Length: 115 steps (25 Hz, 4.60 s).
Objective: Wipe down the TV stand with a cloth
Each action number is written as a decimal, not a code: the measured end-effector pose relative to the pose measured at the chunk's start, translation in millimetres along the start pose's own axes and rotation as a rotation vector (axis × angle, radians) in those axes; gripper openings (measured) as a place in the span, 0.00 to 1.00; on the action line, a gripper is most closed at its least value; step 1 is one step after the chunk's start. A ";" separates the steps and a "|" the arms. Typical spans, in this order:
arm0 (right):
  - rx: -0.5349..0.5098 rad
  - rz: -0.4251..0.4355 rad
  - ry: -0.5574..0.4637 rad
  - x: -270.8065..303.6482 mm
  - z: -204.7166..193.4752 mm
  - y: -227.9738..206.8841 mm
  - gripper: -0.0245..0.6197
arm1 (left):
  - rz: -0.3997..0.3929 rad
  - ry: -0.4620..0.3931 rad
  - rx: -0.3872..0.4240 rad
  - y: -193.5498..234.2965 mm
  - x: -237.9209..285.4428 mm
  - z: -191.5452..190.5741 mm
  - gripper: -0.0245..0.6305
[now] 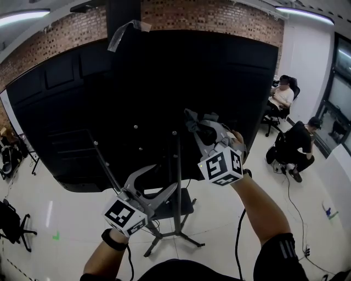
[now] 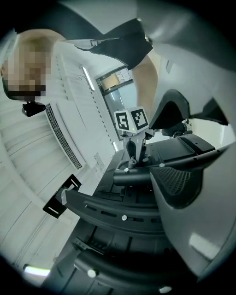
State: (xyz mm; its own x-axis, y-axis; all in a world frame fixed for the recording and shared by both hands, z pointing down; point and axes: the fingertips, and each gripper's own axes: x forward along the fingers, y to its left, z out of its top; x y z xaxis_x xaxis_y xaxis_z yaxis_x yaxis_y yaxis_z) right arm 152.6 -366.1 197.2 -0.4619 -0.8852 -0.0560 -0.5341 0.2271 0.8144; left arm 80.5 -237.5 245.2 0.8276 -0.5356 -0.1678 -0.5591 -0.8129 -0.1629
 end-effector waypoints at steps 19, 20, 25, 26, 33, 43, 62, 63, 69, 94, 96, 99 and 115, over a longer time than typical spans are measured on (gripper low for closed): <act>0.155 -0.135 0.138 -50.1 -89.1 -70.3 0.09 | -0.072 -0.007 -0.017 -26.4 52.2 -10.6 0.47; 0.155 -0.129 0.119 -50.8 -82.8 -66.8 0.09 | -0.070 -0.007 -0.018 -26.5 52.1 -11.2 0.47; 0.172 -0.035 0.001 -41.4 -41.3 -21.0 0.09 | -0.037 -0.008 -0.020 -19.6 42.6 -11.9 0.47; 0.185 -0.009 -0.013 -37.0 -36.8 -8.2 0.09 | -0.028 -0.008 -0.019 -18.3 39.5 -11.6 0.47; 0.237 0.120 -0.066 -4.3 -16.3 51.0 0.09 | 0.035 0.013 -0.017 -10.2 19.5 -16.5 0.47; 0.214 0.097 -0.048 -6.4 -38.2 40.9 0.09 | 0.050 0.022 -0.029 -9.0 22.8 -22.9 0.47; 0.281 -0.054 0.108 -56.0 -138.1 -30.6 0.09 | -0.016 0.025 -0.037 -44.7 66.0 -30.6 0.47; 0.283 -0.051 0.101 -56.9 -135.2 -30.5 0.09 | -0.013 0.027 -0.035 -44.9 64.5 -31.1 0.47; 0.270 -0.030 -0.009 -60.6 -78.8 -21.3 0.09 | 0.023 0.031 -0.026 -30.3 38.9 -31.0 0.47; -0.016 0.181 -0.294 50.8 308.9 171.5 0.09 | 0.264 -0.019 0.033 144.7 -242.4 17.6 0.46; -0.069 0.198 -0.265 69.9 324.6 196.5 0.09 | 0.276 -0.015 0.030 154.1 -261.7 16.6 0.46; -0.161 0.206 -0.206 101.8 337.3 226.1 0.09 | 0.293 -0.014 0.026 167.7 -287.8 15.7 0.46; -0.507 0.146 0.068 168.3 346.6 260.1 0.09 | 0.274 -0.037 -0.024 181.9 -330.7 8.6 0.46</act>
State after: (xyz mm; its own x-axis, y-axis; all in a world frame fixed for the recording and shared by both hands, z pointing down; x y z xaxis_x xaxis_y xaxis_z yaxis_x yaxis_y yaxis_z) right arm -309.5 -315.2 199.4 -0.4499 -0.8872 0.1025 -0.0510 0.1401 0.9888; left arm -295.3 -206.3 262.6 0.6433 -0.7278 -0.2375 -0.7600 -0.6446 -0.0833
